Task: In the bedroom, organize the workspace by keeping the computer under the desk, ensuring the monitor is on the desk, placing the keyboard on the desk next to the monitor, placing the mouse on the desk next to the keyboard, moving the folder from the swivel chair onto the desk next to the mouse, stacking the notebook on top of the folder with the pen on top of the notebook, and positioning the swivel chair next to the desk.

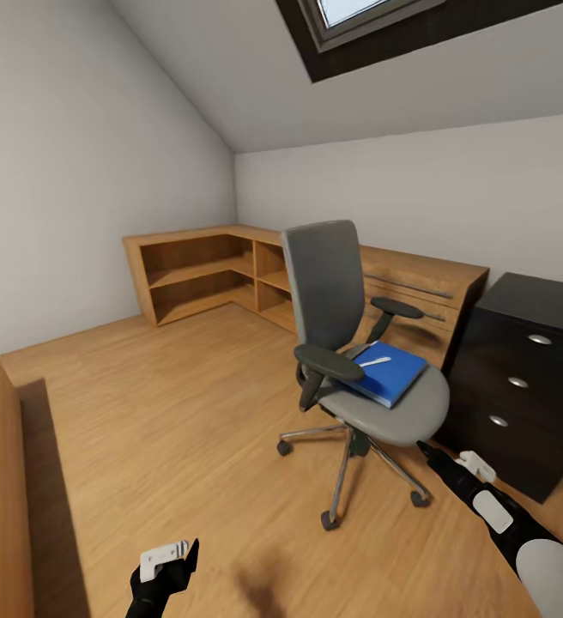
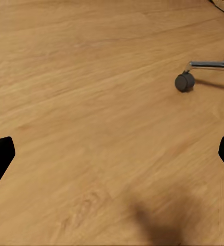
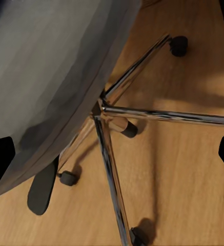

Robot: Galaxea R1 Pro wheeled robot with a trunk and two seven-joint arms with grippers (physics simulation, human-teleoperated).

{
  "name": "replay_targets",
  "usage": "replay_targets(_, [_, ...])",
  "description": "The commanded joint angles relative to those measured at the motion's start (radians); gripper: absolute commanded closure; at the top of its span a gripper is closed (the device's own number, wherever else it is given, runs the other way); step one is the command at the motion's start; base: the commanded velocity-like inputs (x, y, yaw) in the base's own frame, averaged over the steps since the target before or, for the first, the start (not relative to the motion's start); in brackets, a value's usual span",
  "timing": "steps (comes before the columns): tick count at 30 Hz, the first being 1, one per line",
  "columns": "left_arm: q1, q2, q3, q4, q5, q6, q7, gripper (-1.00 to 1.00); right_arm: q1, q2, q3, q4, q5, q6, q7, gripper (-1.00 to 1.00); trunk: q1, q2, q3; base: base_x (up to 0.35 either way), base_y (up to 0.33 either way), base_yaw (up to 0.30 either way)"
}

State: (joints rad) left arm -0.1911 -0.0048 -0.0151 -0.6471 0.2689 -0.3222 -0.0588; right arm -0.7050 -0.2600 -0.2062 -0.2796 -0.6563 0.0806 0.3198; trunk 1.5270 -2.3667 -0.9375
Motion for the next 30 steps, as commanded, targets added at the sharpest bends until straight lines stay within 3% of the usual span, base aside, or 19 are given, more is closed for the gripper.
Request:
replay_targets(1, [-0.001,0.0,-0.001,0.001,0.011,-0.002,-0.006,-1.0,-0.001,0.0,-0.006,-0.001,-0.008,0.008,0.006,-1.0,0.0,0.0,-0.001,0.128,0.0,0.0])
replay_targets(7, [-0.001,0.0,-0.002,0.001,0.011,-0.002,-0.005,-1.0,-0.001,-0.001,-0.006,-0.001,-0.008,0.008,0.005,-1.0,0.0,0.0,-0.001,0.042,-0.043,0.0])
replay_targets(18, [-0.001,0.0,-0.001,0.001,0.011,-0.001,-0.005,-1.0,-0.001,-0.001,-0.007,-0.001,-0.008,0.008,0.005,-1.0,0.0,0.0,-0.001,0.004,-0.22,0.0])
replay_targets(30, [-0.001,0.0,0.0,0.001,0.012,-0.001,-0.002,-1.0,-0.001,-0.001,-0.006,-0.001,-0.008,0.008,0.003,-1.0,0.0,0.0,-0.001,0.0,-0.029,0.083])
